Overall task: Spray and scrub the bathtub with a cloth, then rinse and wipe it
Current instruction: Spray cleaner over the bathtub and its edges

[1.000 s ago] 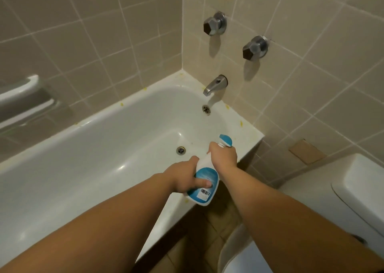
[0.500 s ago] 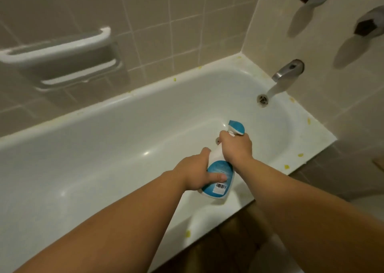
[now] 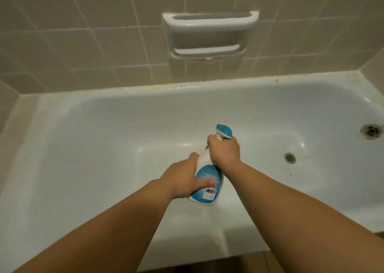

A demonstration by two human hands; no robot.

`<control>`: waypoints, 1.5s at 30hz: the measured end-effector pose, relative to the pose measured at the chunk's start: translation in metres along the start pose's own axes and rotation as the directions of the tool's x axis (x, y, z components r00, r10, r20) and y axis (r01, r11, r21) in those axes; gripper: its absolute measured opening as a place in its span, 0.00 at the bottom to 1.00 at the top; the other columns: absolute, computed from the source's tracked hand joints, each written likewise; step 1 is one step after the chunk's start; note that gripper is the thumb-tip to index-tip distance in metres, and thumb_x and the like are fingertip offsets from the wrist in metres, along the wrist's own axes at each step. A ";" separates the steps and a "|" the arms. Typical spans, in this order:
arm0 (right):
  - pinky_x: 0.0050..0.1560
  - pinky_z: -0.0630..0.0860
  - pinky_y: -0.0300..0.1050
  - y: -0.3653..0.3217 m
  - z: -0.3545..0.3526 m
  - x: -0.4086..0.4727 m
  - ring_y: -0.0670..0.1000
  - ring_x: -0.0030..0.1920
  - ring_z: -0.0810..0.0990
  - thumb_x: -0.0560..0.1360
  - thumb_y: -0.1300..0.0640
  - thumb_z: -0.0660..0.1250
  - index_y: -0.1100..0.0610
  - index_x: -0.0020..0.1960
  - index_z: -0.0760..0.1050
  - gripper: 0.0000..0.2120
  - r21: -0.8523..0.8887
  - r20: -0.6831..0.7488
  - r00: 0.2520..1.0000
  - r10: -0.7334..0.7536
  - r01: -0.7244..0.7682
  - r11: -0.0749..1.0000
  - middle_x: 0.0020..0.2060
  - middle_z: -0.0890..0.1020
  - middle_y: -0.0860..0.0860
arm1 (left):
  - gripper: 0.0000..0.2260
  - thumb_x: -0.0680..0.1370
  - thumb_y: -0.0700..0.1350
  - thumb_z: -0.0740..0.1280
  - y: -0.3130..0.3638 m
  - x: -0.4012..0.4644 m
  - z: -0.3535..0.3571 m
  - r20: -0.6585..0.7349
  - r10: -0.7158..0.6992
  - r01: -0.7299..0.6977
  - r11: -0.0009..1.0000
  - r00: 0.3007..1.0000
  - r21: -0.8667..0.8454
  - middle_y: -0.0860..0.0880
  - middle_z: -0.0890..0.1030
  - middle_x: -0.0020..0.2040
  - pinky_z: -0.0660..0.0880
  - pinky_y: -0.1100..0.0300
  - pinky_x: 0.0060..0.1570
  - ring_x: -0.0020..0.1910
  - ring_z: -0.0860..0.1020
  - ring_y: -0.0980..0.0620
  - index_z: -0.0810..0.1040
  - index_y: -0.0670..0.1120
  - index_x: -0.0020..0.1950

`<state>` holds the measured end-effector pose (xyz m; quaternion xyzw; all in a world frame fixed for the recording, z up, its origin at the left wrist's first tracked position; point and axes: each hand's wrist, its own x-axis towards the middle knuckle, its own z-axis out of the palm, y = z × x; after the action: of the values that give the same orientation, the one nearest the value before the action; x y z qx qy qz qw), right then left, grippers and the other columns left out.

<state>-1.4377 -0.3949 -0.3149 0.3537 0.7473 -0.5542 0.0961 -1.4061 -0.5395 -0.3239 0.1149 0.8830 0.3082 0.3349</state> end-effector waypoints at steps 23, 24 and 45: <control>0.46 0.82 0.54 0.046 0.180 -0.148 0.58 0.42 0.84 0.66 0.52 0.68 0.60 0.50 0.78 0.16 -0.211 0.488 0.862 0.134 -0.032 0.977 0.42 0.84 0.58 | 0.31 0.75 0.64 0.73 -0.148 -0.190 0.004 -0.017 -0.466 0.455 0.870 0.885 -0.190 0.52 0.80 0.62 0.82 0.55 0.54 0.54 0.82 0.51 0.65 0.54 0.70; 0.44 0.81 0.52 0.052 0.176 -0.152 0.57 0.41 0.83 0.68 0.53 0.69 0.60 0.50 0.77 0.14 -0.225 0.493 0.860 0.133 -0.022 0.974 0.42 0.83 0.57 | 0.31 0.74 0.64 0.73 -0.144 -0.197 0.013 -0.018 -0.472 0.459 0.865 0.882 -0.204 0.52 0.80 0.61 0.82 0.54 0.55 0.53 0.82 0.51 0.65 0.54 0.70; 0.38 0.77 0.47 0.130 -0.003 -0.149 0.54 0.39 0.81 0.74 0.54 0.68 0.57 0.46 0.75 0.06 -0.276 0.396 0.901 0.178 -0.068 0.959 0.40 0.83 0.56 | 0.31 0.74 0.68 0.71 -0.012 -0.192 0.139 0.124 -0.421 0.438 0.877 0.898 -0.198 0.53 0.81 0.58 0.83 0.54 0.53 0.50 0.83 0.53 0.64 0.56 0.68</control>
<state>-1.2452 -0.4377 -0.3326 0.2588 0.7507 -0.5086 0.3329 -1.1703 -0.5631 -0.3128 -0.1102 0.8331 0.3176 0.4393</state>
